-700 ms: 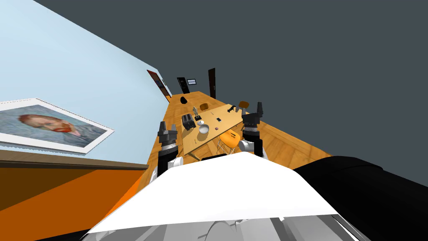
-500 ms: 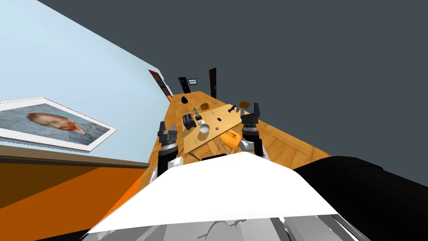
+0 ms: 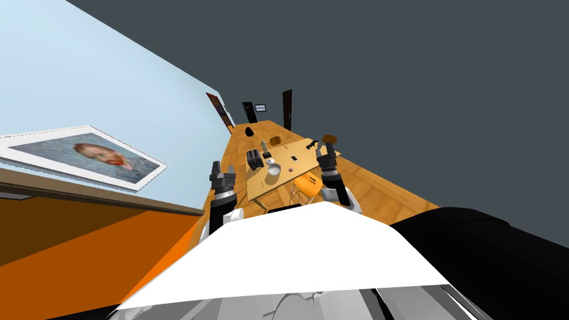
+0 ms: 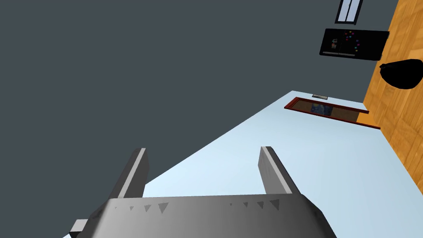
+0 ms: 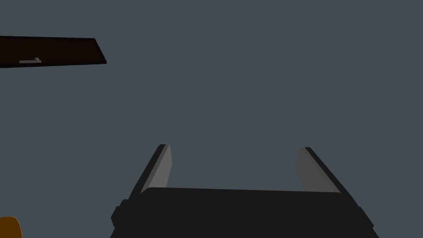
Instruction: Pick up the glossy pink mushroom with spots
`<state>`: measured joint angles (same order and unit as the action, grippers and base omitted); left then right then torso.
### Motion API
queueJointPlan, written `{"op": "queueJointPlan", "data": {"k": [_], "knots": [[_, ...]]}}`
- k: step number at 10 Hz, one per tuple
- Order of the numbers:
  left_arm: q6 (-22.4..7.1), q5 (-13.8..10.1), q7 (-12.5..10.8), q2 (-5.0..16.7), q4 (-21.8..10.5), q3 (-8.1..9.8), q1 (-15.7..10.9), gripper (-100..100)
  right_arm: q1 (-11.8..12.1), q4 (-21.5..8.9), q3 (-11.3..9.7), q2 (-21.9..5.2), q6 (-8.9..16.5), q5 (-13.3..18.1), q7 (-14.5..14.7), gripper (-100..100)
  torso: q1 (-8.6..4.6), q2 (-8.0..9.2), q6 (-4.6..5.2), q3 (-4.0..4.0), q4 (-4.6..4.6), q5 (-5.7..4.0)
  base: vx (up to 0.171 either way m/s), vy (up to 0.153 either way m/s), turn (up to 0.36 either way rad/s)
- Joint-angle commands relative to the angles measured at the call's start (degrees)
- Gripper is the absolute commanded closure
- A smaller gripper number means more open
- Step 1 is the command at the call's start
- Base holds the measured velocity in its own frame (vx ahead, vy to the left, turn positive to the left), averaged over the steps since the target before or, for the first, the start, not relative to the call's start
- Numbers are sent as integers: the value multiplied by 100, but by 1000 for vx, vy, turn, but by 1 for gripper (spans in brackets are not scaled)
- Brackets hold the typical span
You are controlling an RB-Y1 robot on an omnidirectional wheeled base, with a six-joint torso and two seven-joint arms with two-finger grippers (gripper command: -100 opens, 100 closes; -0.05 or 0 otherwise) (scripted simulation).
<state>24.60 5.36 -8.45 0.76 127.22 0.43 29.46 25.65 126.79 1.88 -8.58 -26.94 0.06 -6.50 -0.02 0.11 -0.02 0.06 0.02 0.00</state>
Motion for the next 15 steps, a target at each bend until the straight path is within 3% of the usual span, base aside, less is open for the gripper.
{"op": "queueJointPlan", "data": {"k": [1, 4, 7, 9, 10, 12, 15], "knots": [[0, 0, 0, 0, 0, 0, 0, 0, -5, -199, -17, -277, 96, 275, 114, -100, 0, 0, 0, 0, 0, 0, -52, 3, 153], [0, 0, 0, 0, 0, 0, 0, 0, -21, -706, -27, -773, 185, 801, 341, -100, 6, 8, 0, 5, 2, 1, -56, 19, 227], [0, 0, 0, 0, 0, 0, 0, 0, -28, -998, -31, -961, 219, 1116, 430, -100, 0, 4, 1, 3, 1, 0, -36, 6, 100], [0, 0, 0, 0, 0, 0, 0, 0, -46, -1361, -41, -1290, 291, 1491, 627, -100, 0, 1, 0, 1, 1, 0, -42, 15, 251], [0, 0, 0, 0, 0, 0, 0, 0, -46, -1471, -41, -1290, 291, 1598, 627, -100, 3, 5, 0, 3, 1, 1, -38, 12, 66], [0, 0, 0, 0, 0, 0, 0, 0, -70, -1969, -57, -1614, 368, 1984, 852, -100, 6, 0, 0, 1, 1, 1, -40, 26, 273], [0, 0, 0, 0, 0, 0, 0, 0, -86, -2270, -71, -1775, 409, 2355, 977, -100, 2, 2, 2, 1, 1, 1, -31, 14, 116]]}}
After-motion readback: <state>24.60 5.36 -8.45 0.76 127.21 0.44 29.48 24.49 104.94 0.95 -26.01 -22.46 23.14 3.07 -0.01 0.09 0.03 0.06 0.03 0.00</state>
